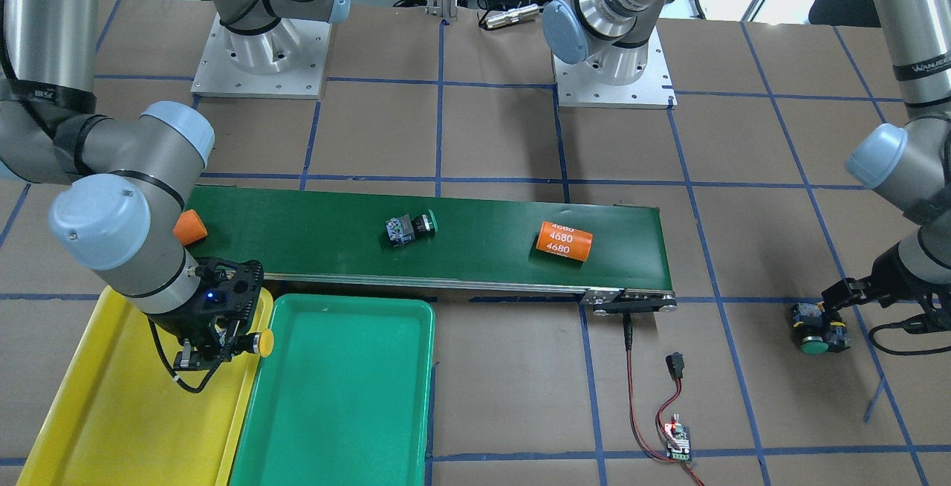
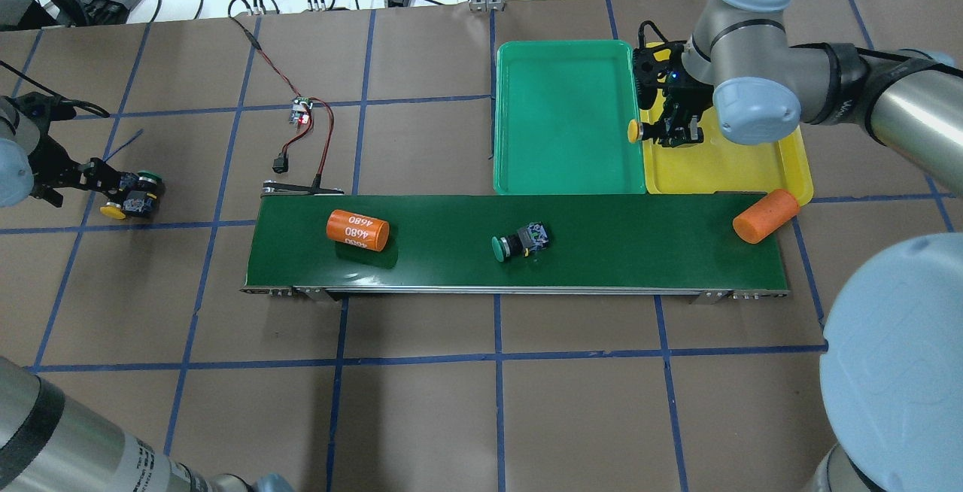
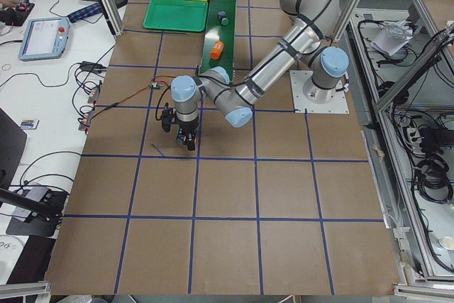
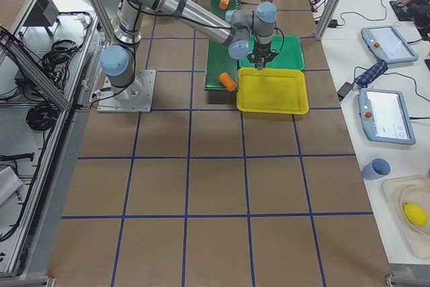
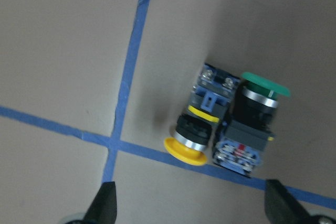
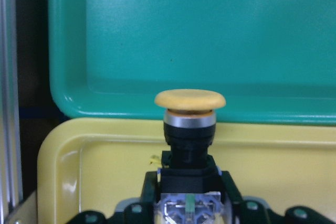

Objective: Sort buttons by color to trays
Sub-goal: 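Place button in yellow tray with right gripper while left releases cylinder on belt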

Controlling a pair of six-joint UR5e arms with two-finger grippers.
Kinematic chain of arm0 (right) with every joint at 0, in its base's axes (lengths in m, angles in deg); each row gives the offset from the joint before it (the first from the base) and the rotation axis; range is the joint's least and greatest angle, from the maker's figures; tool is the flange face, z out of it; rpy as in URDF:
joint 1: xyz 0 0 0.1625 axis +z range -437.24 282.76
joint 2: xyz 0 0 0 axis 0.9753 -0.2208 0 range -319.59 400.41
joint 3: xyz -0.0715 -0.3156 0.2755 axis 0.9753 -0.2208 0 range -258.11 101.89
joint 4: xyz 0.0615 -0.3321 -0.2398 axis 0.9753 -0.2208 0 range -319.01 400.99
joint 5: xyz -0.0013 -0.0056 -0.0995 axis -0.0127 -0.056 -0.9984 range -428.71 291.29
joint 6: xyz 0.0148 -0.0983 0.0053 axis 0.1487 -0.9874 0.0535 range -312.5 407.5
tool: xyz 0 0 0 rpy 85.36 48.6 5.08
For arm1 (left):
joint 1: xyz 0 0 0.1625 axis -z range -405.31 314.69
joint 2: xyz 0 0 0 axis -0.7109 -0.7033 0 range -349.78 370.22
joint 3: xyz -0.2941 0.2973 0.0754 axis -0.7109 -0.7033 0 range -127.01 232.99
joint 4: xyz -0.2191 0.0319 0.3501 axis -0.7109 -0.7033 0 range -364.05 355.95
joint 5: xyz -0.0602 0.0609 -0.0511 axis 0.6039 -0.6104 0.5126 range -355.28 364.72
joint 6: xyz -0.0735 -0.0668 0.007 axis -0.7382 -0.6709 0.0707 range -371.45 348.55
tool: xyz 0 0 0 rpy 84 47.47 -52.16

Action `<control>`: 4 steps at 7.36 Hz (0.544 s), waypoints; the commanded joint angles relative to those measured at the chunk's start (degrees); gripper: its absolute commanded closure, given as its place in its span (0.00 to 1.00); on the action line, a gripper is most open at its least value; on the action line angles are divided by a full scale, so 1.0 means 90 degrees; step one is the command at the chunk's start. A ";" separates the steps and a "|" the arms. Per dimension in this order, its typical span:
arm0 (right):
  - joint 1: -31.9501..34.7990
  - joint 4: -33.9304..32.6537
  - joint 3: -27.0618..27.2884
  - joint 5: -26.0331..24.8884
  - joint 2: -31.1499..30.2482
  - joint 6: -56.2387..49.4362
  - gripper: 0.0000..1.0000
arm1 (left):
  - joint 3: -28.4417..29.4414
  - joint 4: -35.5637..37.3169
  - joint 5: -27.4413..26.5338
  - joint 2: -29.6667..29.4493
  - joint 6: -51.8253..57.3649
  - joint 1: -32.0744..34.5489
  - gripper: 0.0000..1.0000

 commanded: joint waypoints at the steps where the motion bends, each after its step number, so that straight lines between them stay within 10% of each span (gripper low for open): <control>1: -0.0221 0.0084 0.0172 0.0002 -0.0020 -0.0273 0.40 | 0.0168 0.0280 0.0028 -0.0292 0.0642 0.0154 0.00; 3: -0.0309 0.0104 0.0252 0.0002 -0.0040 -0.0467 0.00 | 0.0237 0.0221 0.0028 -0.0292 0.0710 0.0273 0.00; 4: -0.0299 0.0113 0.0252 -0.0017 -0.0088 -0.0517 0.00 | 0.0392 0.0260 0.0028 -0.0389 0.0972 0.0253 0.00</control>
